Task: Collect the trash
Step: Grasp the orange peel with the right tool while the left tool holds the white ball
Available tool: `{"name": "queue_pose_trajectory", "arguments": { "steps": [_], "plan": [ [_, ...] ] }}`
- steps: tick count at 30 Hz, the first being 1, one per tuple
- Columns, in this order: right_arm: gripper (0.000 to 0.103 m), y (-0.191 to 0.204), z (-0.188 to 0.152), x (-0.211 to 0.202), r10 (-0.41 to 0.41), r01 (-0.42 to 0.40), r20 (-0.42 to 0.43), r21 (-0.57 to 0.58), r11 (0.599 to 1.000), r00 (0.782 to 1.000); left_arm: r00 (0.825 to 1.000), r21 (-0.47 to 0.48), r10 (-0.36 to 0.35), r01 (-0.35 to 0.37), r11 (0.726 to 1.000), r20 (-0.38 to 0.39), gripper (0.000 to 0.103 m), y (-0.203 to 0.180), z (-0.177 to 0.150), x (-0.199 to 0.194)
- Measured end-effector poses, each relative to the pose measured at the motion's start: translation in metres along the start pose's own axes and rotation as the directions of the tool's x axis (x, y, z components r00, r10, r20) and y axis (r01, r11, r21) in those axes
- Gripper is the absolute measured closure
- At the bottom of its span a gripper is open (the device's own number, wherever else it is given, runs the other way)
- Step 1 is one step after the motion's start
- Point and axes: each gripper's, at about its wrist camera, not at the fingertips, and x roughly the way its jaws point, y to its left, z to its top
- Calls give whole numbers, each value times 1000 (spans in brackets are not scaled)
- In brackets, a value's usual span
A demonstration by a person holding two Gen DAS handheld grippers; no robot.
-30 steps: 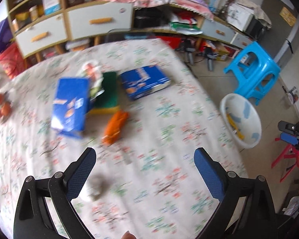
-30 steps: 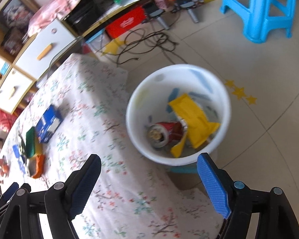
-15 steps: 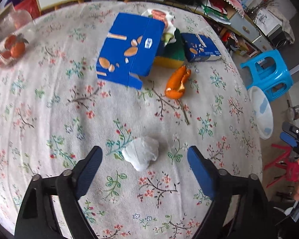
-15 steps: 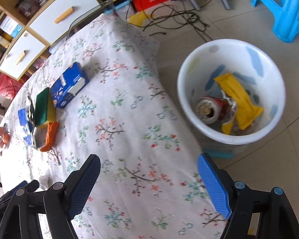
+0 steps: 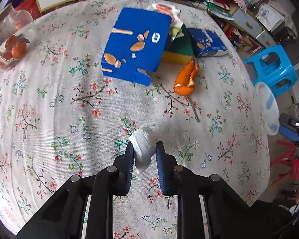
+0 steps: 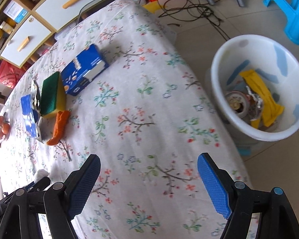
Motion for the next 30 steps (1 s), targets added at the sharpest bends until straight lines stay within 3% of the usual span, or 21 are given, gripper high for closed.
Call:
{"name": "queue_pose_trajectory", "arguments": {
  "steps": [8, 17, 26, 30],
  "plan": [
    [19, 46, 1, 26, 24, -25, -35, -41, 999, 999, 996, -22, 18, -17, 1000, 83, 81, 29, -2, -35],
    [19, 110, 6, 71, 87, -92, -53, -85, 992, 995, 992, -86, 28, -17, 996, 126, 81, 63, -6, -54],
    [26, 148, 7, 115, 90, -93, -34, -103, 990, 995, 990, -118, 27, -11, 993, 136, 81, 84, -9, -61],
    [31, 160, 7, 118, 36, -31, 34, -136, 990, 999, 991, -128, 32, -15, 992, 133, 81, 88, -11, -59]
  ]
}}
